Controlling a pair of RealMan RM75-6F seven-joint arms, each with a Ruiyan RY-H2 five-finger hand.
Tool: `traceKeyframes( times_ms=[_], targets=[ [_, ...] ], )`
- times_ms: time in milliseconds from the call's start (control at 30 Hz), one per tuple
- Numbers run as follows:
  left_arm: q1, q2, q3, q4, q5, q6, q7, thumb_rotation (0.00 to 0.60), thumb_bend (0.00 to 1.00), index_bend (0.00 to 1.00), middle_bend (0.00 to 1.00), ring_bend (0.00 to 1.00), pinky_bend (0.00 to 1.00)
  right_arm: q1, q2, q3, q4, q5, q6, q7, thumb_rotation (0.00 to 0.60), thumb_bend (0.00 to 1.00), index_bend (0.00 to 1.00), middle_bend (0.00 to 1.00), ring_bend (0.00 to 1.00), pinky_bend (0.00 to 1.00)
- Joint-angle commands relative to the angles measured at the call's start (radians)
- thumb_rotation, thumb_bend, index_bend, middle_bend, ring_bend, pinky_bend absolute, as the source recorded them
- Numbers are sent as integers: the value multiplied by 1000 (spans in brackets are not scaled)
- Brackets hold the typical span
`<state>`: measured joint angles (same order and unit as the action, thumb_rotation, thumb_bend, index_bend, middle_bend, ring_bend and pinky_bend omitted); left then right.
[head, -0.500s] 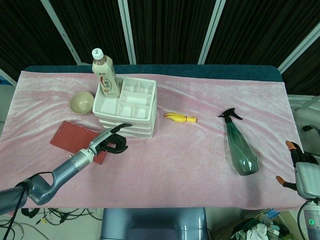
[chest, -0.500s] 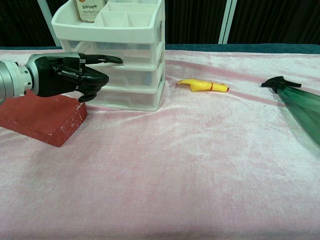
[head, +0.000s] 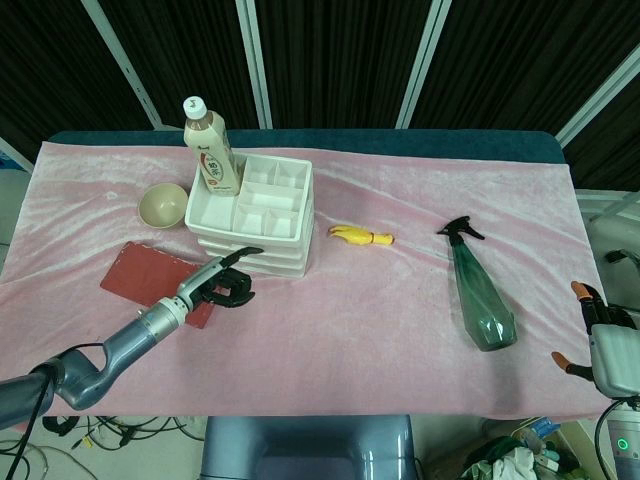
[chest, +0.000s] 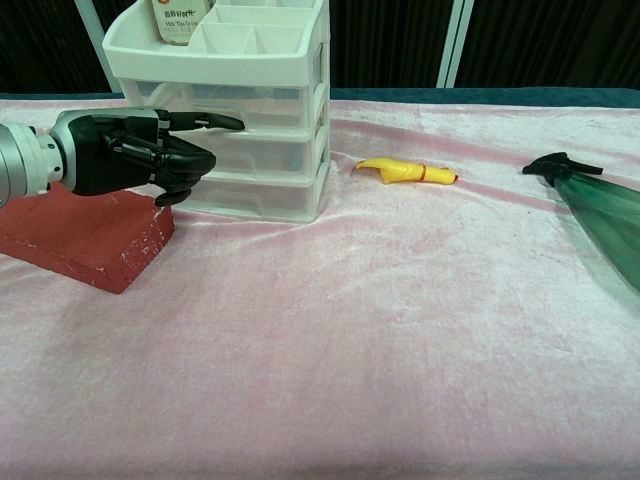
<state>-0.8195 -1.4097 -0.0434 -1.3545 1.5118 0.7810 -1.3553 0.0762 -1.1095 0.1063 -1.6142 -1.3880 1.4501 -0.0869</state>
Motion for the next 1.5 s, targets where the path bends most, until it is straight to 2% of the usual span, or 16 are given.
traceKeyframes(
  times_ms=[33, 1500],
  targets=[
    [0, 0, -1, 0, 0, 1, 0, 600, 374, 0, 717, 723, 763, -1, 1, 0, 0, 0, 0, 2, 600, 0, 87, 104, 282, 227],
    [-6, 3, 17, -5, 29, 16, 8, 600, 375, 2, 729, 729, 763, 3, 12, -4, -12, 16, -22, -5, 600, 0, 88, 104, 282, 228]
  ],
)
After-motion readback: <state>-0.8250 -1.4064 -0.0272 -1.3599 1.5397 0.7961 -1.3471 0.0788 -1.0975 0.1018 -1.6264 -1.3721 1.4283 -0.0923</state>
